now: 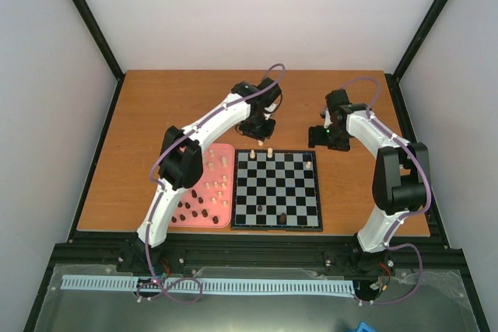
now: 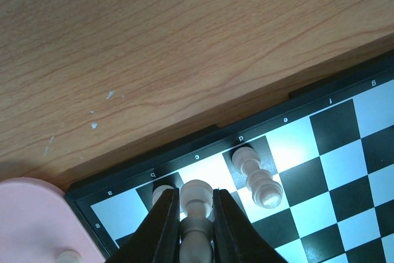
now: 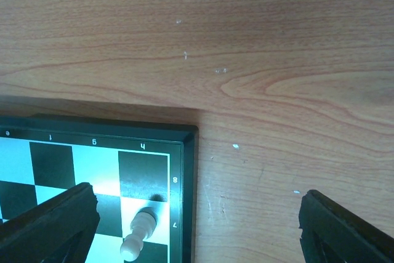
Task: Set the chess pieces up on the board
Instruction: Place the chess piece on the chessboard.
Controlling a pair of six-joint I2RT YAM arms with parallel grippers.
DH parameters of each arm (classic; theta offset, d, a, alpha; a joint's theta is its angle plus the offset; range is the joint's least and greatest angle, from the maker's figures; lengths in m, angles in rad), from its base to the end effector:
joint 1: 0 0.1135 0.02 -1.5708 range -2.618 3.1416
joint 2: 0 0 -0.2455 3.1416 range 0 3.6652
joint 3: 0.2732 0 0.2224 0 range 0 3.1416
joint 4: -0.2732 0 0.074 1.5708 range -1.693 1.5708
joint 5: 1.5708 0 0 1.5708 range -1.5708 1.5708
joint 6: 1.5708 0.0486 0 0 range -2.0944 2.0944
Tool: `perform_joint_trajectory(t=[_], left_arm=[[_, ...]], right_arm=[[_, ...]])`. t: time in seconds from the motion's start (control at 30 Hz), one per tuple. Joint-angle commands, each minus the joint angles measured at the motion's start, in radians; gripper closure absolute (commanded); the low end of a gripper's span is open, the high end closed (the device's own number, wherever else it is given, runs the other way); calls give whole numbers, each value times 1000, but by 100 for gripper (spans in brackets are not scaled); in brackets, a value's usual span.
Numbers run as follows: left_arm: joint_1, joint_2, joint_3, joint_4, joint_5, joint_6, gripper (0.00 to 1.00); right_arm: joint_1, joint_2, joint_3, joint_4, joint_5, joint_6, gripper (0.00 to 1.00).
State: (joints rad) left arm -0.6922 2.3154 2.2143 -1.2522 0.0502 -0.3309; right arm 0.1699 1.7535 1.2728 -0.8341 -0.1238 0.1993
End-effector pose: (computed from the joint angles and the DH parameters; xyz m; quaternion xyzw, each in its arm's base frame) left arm 0.3310 -0.2775 0.2125 0.1812 0.9771 -0.0749 0.0824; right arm 0.3077 0.0589 0.1909 0.0067 0.9899 0.0837 0.1140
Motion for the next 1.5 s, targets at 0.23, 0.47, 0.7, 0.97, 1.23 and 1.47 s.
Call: perform_joint_trajectory(t=[0.23, 0.47, 0.7, 0.97, 1.23, 1.47], left_arm=[[-22, 39, -1, 1, 40, 23, 97], [-30, 50, -29, 13, 50, 25, 97], [-33, 42, -77, 17, 51, 30, 97], [-37, 33, -111, 31, 53, 30, 96], [-40, 52, -61, 24, 46, 26, 95], [-40, 69, -42, 21, 34, 29, 95]], right_arm=[[-7, -38, -28, 9, 3, 6, 11], [-7, -40, -41, 14, 5, 6, 11], [-7, -43, -51, 20, 0, 8, 12], [-7, -49, -67, 29, -1, 9, 11], [-7, -57, -65, 26, 5, 8, 11], [-7, -58, -62, 23, 6, 5, 11]])
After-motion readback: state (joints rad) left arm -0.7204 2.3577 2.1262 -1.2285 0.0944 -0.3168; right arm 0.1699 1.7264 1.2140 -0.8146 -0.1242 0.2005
